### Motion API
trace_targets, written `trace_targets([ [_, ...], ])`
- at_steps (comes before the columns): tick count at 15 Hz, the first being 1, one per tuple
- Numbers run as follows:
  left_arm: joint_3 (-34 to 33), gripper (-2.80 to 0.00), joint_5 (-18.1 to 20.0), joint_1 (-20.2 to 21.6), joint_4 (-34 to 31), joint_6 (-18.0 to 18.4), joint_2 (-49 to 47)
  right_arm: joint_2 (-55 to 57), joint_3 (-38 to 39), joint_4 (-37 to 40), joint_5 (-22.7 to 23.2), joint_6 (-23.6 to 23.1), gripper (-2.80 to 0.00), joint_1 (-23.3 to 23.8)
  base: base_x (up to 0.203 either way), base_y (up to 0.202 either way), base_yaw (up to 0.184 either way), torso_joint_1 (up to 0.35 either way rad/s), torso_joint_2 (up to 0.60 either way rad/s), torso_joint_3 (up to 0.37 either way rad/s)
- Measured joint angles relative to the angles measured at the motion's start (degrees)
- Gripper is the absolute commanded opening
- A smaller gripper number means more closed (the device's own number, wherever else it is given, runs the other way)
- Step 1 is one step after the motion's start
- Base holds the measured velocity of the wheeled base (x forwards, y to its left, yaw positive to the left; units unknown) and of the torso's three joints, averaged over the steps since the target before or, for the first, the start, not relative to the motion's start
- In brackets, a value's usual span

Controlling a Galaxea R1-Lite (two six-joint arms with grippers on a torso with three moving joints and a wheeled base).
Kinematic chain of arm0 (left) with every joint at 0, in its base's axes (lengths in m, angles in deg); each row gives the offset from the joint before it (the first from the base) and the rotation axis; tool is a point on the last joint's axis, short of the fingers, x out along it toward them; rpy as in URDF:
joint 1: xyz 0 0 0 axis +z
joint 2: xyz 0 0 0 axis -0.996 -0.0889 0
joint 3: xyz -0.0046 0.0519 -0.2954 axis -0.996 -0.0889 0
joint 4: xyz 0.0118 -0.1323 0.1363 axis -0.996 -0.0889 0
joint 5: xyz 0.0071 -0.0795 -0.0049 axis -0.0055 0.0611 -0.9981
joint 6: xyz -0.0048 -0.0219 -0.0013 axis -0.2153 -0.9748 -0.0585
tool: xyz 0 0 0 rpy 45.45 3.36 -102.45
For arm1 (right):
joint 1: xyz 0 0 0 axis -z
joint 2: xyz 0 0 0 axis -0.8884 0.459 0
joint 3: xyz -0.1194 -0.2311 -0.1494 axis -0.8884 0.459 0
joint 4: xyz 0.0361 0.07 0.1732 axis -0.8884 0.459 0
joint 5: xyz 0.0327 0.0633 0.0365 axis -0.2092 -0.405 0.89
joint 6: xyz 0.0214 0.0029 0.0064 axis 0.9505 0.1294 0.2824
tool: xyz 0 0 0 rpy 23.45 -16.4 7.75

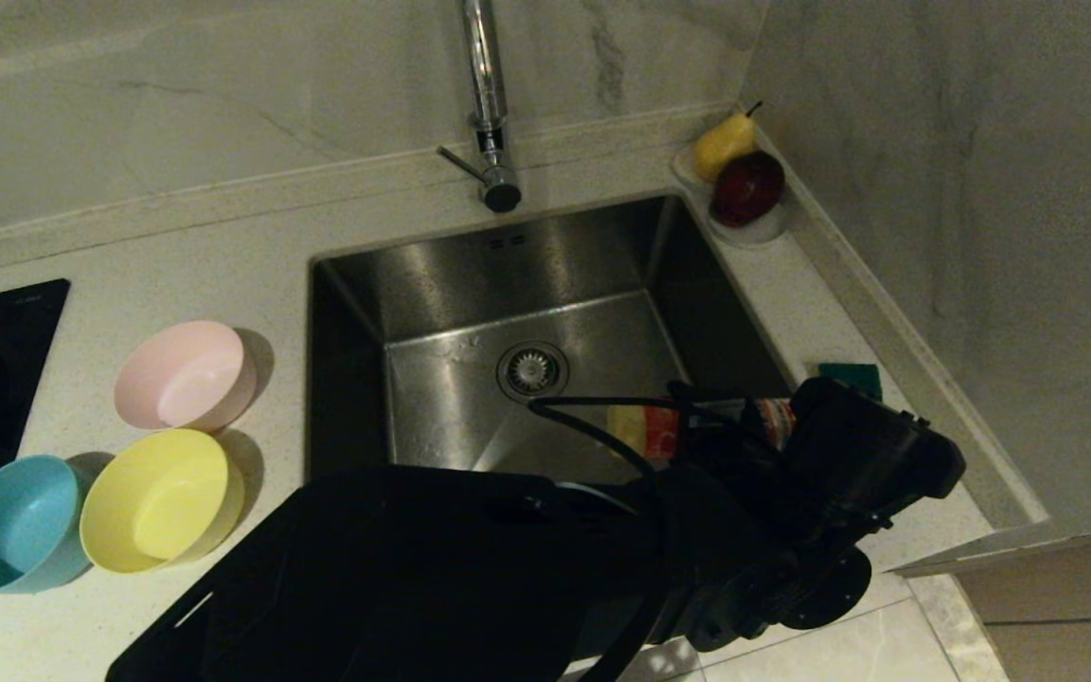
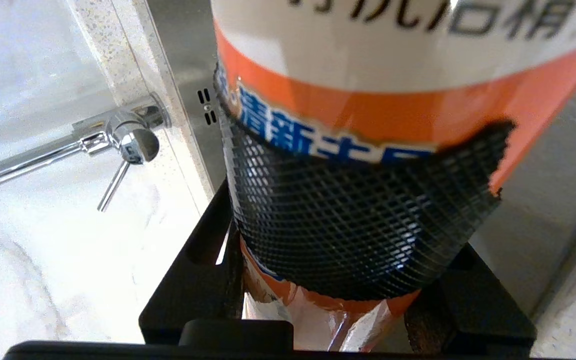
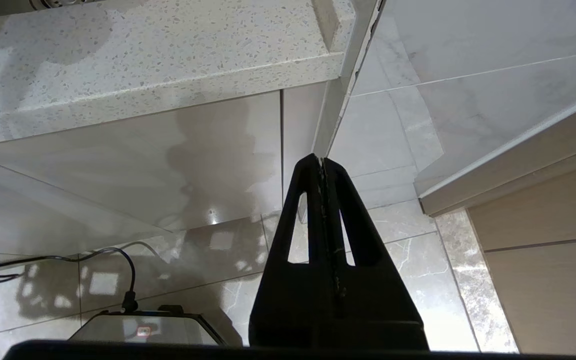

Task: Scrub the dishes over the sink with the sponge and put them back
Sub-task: Squeeze it onto the sponge

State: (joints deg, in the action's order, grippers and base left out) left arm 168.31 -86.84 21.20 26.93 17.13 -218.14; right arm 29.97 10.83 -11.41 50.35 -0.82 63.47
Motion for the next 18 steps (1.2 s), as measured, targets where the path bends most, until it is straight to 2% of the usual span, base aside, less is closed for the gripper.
trace_targets([
  [12, 0.38, -2.8, -0.09, 0.3, 4.58, 0.4, -0.2, 0.0, 0.0, -0.02, -0.02, 0.01, -2.8, 0.0, 0.0, 0.0, 0.0, 0.0, 0.0, 0.0],
  [15, 0.44, -2.8, -0.06, 0.63, 5.89, 3.08, -0.17, 0.0, 0.0, -0.02, -0.02, 0.01, -2.8, 0.0, 0.0, 0.0, 0.0, 0.0, 0.0, 0.0],
  [18, 0.46, -2.8, 0.02, 0.68, 10.72, 7.47, -0.48, 0.0, 0.0, -0.02, -0.02, 0.01, -2.8, 0.0, 0.0, 0.0, 0.0, 0.0, 0.0, 0.0],
])
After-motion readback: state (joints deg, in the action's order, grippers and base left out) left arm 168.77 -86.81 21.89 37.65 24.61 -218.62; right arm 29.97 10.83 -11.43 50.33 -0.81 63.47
